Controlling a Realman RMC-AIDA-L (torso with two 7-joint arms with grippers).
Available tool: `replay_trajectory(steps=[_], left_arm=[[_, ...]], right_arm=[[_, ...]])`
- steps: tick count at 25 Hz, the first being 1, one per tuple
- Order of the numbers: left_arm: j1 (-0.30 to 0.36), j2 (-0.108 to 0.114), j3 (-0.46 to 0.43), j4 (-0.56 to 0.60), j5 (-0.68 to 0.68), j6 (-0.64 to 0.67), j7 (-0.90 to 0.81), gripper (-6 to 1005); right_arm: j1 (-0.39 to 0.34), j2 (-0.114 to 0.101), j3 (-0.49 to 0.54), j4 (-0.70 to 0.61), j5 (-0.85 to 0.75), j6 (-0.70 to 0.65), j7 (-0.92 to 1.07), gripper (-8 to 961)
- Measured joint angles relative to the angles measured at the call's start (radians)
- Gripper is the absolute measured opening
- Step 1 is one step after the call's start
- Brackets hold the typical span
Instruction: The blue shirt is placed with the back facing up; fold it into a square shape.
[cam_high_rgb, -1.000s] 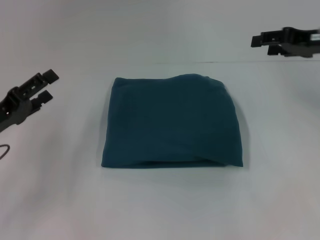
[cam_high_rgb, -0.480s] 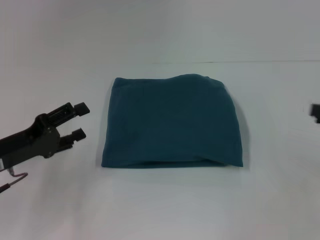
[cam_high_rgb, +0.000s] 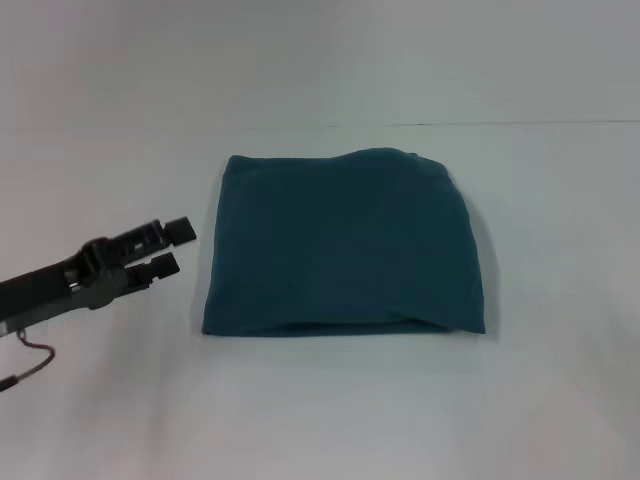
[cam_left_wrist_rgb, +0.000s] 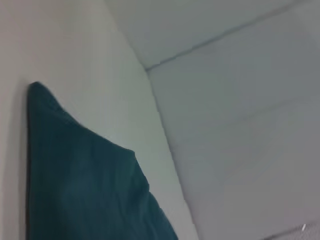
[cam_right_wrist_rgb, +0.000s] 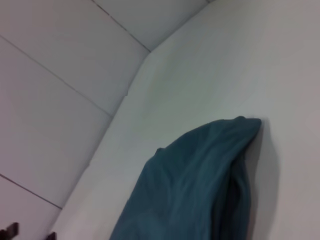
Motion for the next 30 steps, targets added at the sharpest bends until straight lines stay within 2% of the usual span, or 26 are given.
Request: replay_trajectory(steps=[7, 9, 10, 13, 18, 21, 25, 30], left_arm=[[-0.005, 0.014, 0.035, 0.113, 0.141, 0.082, 0.265, 934], [-0.021, 0.031, 0.048, 0.143, 0.176, 0.095, 0.296, 934], [-0.041, 0.051, 0.050, 0.153, 0.213, 0.113, 0.305, 934], [-0.080, 0.074, 0.050, 0.159, 0.286, 0.154, 0.319, 934], [-0.153, 0.099, 0.058, 0.171, 0.371, 0.232, 0.323, 934], [-0.182, 0.103, 0.101, 0.173, 0.373, 0.249, 0.323, 934], [-0.214, 0.092, 0.195, 0.173, 0.374, 0.243, 0.317, 934], [-0.249, 0.075, 0.210, 0.173, 0.369, 0.209, 0.319, 934]], right_arm=[[0.077, 0.020, -0.016, -0.010, -0.119, 0.067, -0.040, 746], [0.118, 0.028, -0.048, -0.010, -0.125, 0.060, -0.102, 746], [0.137, 0.031, -0.070, -0.011, -0.128, 0.058, -0.124, 746], [0.211, 0.045, -0.152, -0.011, -0.152, 0.059, -0.166, 746], [0.311, 0.071, -0.222, -0.011, -0.202, 0.049, -0.165, 745], [0.330, 0.088, -0.254, -0.011, -0.209, 0.041, -0.165, 745], [0.332, 0.105, -0.300, -0.012, -0.210, 0.040, -0.166, 745], [0.319, 0.111, -0.302, -0.011, -0.210, 0.044, -0.180, 745]])
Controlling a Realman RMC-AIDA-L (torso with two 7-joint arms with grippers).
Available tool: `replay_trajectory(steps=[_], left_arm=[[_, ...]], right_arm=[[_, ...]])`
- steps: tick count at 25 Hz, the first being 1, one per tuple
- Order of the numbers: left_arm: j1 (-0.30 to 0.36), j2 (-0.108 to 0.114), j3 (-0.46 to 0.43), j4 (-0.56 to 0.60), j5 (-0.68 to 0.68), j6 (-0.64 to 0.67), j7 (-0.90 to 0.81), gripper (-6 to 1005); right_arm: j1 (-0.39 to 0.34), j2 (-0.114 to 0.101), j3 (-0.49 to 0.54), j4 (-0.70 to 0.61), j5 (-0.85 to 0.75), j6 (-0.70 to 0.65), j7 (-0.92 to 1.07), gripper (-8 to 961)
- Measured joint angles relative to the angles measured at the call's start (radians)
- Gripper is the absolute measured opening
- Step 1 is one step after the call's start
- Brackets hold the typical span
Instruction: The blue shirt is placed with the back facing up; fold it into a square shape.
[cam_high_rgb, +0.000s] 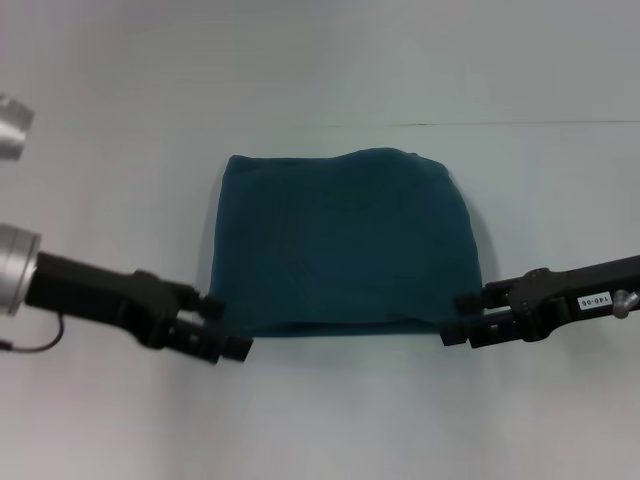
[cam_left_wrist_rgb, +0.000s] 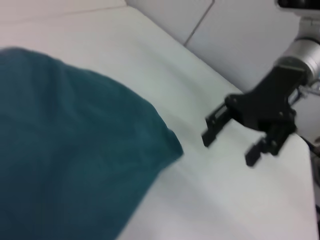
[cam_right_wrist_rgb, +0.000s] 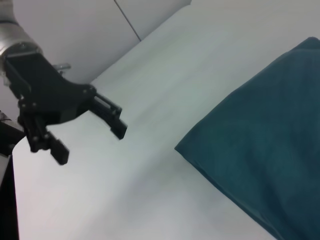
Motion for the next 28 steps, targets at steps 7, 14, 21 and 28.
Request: replay_trajectory(steps=[7, 14, 21, 28], left_arm=[[-0.077, -0.012, -0.005, -0.014, -0.003, -0.053, -0.023, 934], [-0.132, -0.015, -0.008, -0.068, -0.012, -0.042, -0.054, 934], [-0.129, -0.047, -0.005, -0.049, -0.017, -0.066, 0.032, 934], [-0.102, -0.078, -0.001, 0.001, -0.017, -0.117, 0.073, 934]], right_arm=[[-0.008, -0.006, 0.012, -0.012, 0.003, 0.001, -0.008, 745], [-0.057, 0.003, 0.093, -0.041, 0.011, -0.003, -0.062, 746], [-0.073, 0.013, 0.125, -0.048, 0.029, -0.032, -0.106, 746], [-0.059, 0.019, 0.125, -0.050, 0.031, -0.050, -0.115, 745]])
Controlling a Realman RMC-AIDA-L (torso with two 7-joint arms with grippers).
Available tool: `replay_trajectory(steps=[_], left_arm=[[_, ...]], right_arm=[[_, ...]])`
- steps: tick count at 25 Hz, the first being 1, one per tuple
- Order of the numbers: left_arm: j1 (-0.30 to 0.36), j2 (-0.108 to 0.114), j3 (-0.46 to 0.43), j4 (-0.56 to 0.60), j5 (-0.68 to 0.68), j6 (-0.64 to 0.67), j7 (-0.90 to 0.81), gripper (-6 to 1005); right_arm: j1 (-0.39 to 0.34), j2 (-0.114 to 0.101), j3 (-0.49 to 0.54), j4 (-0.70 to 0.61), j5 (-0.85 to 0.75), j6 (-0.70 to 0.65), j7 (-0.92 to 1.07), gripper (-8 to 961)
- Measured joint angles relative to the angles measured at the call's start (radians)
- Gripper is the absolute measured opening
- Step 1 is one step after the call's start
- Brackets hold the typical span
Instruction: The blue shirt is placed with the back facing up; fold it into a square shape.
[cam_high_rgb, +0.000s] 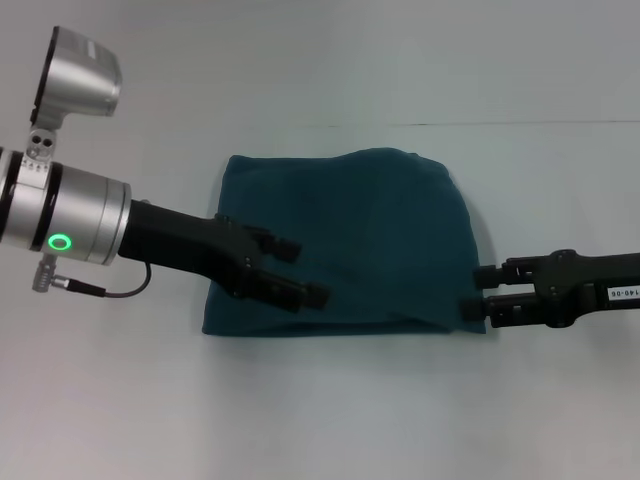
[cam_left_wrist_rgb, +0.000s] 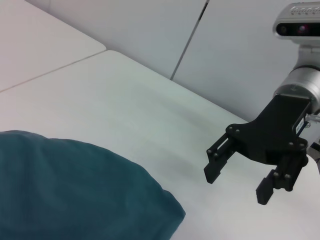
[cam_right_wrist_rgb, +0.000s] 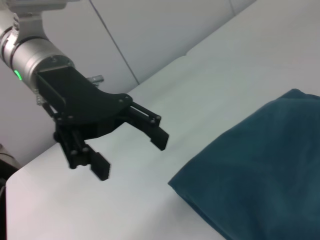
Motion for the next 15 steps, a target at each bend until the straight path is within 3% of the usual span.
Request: replay_trajectory(steps=[9, 15], left_arm=[[-0.009, 0.008, 0.030, 0.005, 0.017, 0.005, -0.043, 934], [-0.010, 0.008, 0.036, 0.008, 0.010, 0.036, -0.054, 934]], right_arm=[[0.018, -0.026, -0.004, -0.002, -0.001, -0.001, 0.002, 745], [0.029, -0.029, 0.005, -0.002, 0.016, 0.026, 0.000, 745]])
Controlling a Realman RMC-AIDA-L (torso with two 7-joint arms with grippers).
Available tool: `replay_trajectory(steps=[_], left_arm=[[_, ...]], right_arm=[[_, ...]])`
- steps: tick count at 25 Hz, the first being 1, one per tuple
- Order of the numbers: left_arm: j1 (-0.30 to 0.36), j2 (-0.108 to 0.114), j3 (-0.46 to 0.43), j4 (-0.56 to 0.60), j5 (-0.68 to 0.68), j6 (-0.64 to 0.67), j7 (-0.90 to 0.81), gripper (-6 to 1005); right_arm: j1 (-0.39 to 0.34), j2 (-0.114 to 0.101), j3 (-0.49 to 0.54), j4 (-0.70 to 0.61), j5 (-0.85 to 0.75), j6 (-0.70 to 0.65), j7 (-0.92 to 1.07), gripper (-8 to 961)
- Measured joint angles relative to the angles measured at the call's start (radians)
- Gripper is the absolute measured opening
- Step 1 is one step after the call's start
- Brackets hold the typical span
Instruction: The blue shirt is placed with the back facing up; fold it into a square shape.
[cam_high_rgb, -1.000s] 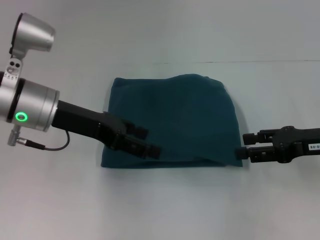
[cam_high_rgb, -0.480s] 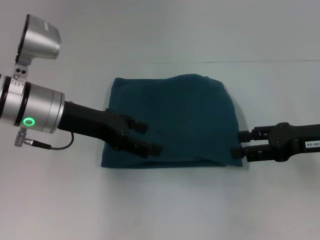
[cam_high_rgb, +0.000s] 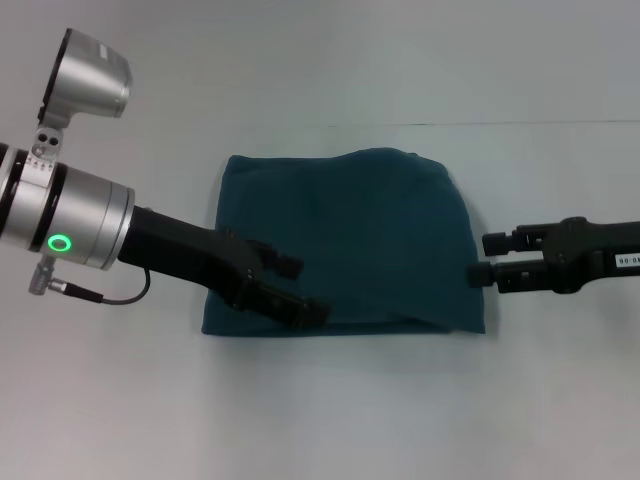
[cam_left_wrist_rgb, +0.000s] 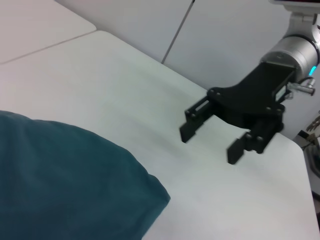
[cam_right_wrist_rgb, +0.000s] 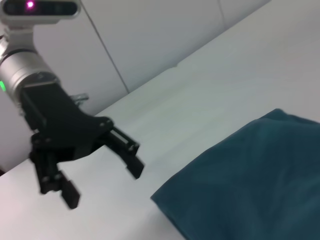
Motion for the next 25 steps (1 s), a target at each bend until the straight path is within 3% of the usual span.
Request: replay_trajectory(steps=[7, 25], left_arm=[[0.006, -0.001, -0.001, 0.001, -0.002, 0.008, -0.007, 934], [0.001, -0.001, 0.001, 0.004, -0.005, 0.013, -0.029, 934]], right_arm=[[0.013, 0.014, -0.005, -0.021, 0.010, 0.034, 0.004, 746], [0.017, 0.016, -0.012, -0.022, 0.009, 0.031, 0.009, 745]])
